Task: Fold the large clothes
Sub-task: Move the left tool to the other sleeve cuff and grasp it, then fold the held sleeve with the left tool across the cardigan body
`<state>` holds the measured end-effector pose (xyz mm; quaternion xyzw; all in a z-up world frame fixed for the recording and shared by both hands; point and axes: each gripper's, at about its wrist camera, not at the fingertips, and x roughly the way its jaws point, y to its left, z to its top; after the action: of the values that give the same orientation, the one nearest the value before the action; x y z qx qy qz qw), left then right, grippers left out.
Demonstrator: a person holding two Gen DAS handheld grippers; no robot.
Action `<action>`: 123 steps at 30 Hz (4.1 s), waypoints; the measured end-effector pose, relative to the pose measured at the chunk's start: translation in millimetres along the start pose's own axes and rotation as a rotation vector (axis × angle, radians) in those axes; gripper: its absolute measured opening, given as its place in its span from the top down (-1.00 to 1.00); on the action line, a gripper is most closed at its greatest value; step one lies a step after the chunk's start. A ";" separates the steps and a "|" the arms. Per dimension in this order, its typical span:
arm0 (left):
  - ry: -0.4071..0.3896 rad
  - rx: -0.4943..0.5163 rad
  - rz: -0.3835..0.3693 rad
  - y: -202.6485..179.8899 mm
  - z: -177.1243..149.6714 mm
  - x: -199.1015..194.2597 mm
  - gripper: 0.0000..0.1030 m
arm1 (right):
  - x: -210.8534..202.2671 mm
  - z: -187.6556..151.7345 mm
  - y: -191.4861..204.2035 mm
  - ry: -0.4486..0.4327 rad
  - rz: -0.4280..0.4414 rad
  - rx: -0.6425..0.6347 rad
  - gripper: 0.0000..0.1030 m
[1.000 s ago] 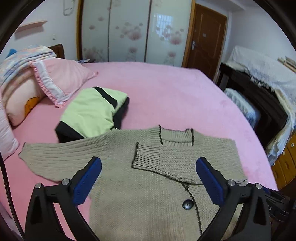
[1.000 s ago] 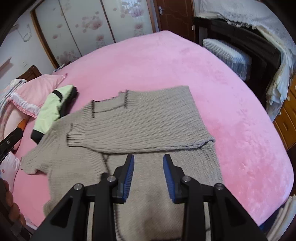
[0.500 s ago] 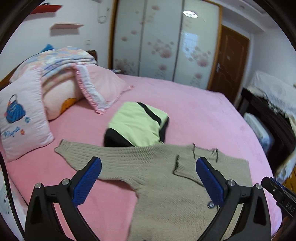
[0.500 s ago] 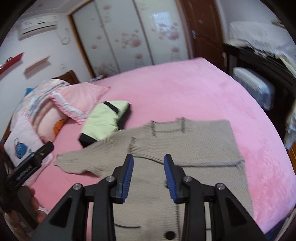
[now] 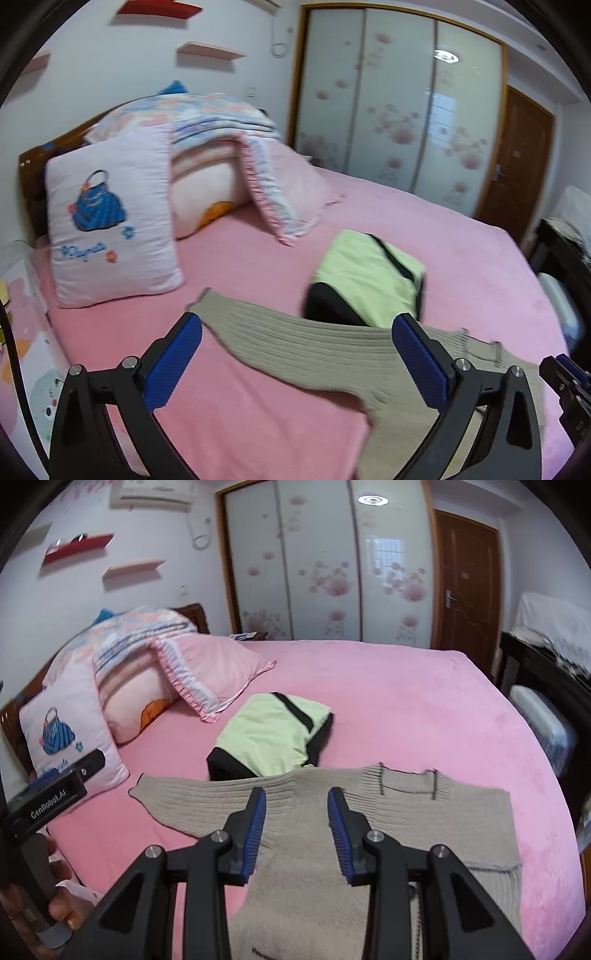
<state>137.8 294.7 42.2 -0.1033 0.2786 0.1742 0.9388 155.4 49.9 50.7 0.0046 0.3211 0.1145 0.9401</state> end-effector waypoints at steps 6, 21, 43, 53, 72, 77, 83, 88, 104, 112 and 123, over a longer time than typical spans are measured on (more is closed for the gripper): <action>0.078 -0.039 -0.002 27.3 -12.9 52.3 -0.99 | 50.5 -5.6 38.2 0.032 -0.004 -0.059 0.33; 0.269 -0.324 0.111 102.3 -86.1 184.7 -0.98 | 165.4 -29.1 96.0 0.135 0.060 -0.133 0.33; 0.390 -0.481 0.149 124.8 -113.3 313.5 -0.38 | 272.2 -60.9 103.8 0.307 0.117 -0.105 0.33; 0.385 -0.379 0.171 102.1 -90.7 313.8 0.85 | 263.6 -59.7 102.5 0.299 0.147 -0.098 0.33; 0.190 -0.180 -0.107 -48.0 -7.0 163.4 0.86 | 146.6 -29.6 -12.4 0.136 0.055 0.011 0.33; 0.131 -0.107 -0.192 -96.6 8.7 117.3 0.86 | 106.6 -19.7 -52.9 0.066 0.020 0.055 0.33; 0.098 0.038 -0.282 -175.8 -1.1 82.6 0.85 | 73.1 -33.2 -104.4 0.031 -0.059 0.109 0.33; 0.207 0.161 -0.337 -251.3 -56.1 98.4 0.85 | 63.1 -61.0 -150.3 0.082 -0.126 0.175 0.33; 0.502 0.401 -0.442 -313.8 -201.0 120.1 -0.36 | 58.3 -133.2 -233.6 0.208 -0.215 0.294 0.32; 0.329 0.202 -0.427 -212.8 -121.6 85.4 -0.75 | 65.7 -114.8 -212.7 0.196 -0.102 0.288 0.32; 0.385 0.189 -0.163 -134.4 -147.8 141.3 -0.75 | 101.6 -90.3 -125.2 0.193 -0.016 -0.084 0.04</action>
<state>228.3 166.4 -145.5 -0.0684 0.4583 0.0480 0.8849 205.4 -55.6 -92.5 -0.0485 0.4052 0.1204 0.9050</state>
